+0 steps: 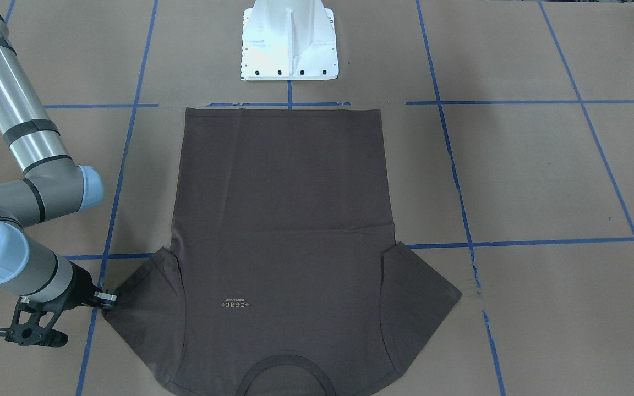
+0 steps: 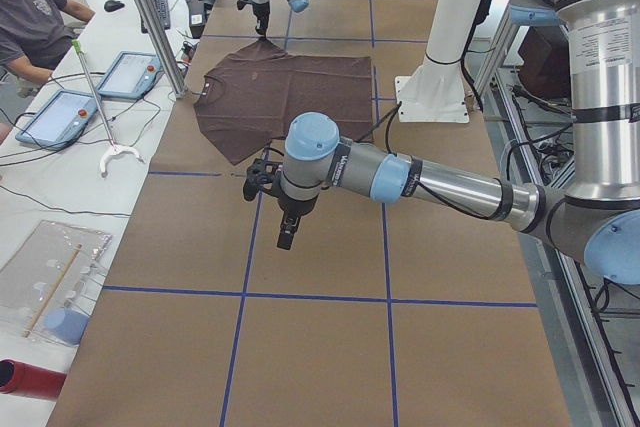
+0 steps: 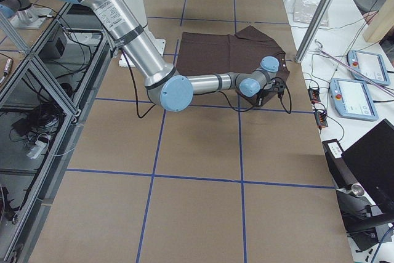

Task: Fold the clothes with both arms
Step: 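Move the right gripper toward the sleeve nearest it, then grasp the sleeve with the right gripper and fold it inward onto the shirt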

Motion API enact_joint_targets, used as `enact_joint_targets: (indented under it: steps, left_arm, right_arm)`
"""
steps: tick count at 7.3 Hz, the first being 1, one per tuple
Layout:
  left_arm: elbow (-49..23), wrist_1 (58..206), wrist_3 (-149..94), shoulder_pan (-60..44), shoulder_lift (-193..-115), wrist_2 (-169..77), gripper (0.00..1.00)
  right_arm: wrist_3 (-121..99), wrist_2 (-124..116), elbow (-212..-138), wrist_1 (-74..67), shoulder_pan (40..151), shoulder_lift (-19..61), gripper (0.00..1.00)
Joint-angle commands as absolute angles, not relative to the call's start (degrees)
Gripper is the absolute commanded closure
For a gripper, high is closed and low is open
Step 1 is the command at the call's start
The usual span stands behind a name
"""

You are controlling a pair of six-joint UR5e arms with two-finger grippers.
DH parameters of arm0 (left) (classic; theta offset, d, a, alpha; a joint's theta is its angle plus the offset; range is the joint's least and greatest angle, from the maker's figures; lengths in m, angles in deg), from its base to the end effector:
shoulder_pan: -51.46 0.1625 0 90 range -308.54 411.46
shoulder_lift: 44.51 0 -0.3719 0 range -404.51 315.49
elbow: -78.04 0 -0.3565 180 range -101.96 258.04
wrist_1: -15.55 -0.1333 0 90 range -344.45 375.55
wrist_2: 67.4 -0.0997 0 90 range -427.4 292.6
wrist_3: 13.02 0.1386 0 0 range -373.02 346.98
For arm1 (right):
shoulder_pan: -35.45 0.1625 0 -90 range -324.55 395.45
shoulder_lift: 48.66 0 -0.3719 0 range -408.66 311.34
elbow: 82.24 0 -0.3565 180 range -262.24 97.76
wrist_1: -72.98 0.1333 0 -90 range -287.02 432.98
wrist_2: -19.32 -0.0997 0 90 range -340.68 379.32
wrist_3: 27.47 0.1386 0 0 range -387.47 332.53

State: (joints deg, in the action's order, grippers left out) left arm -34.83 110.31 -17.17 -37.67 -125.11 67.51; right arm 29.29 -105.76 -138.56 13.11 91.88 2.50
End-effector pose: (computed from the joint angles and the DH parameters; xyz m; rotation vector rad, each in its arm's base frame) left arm -0.0292 -0.4118 0.5084 0.2672 0.7892 0.0708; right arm -0.3618 -0.6422 0.4551 0.0003 -0.8407 0.1922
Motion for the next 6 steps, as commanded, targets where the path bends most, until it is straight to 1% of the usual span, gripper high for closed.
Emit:
enact_joint_targets:
  steps: [1,2,4,6]
  left_arm:
    - [-34.9,110.4,-17.2,-37.7,-125.1,67.7,0.00]
    - [-35.0,110.4,-17.2,-37.7,-125.1,67.8,0.00]
    - [-34.9,110.4,-17.2,-37.7,-125.1,67.8,0.00]
    - [-34.9,110.4,-17.2,-37.7,-125.1,67.9,0.00]
  right_arm:
    - [29.7,-105.9,-142.6,13.1,91.9,2.1,1.00]
    - [34.1,-105.8,-143.1,13.2,91.1,-1.3,1.00]
    - [40.8,-99.2,-142.1,13.0,85.6,-6.0,1.00]
    - [43.5,-96.6,-136.2,13.1,83.9,-10.6,1.00]
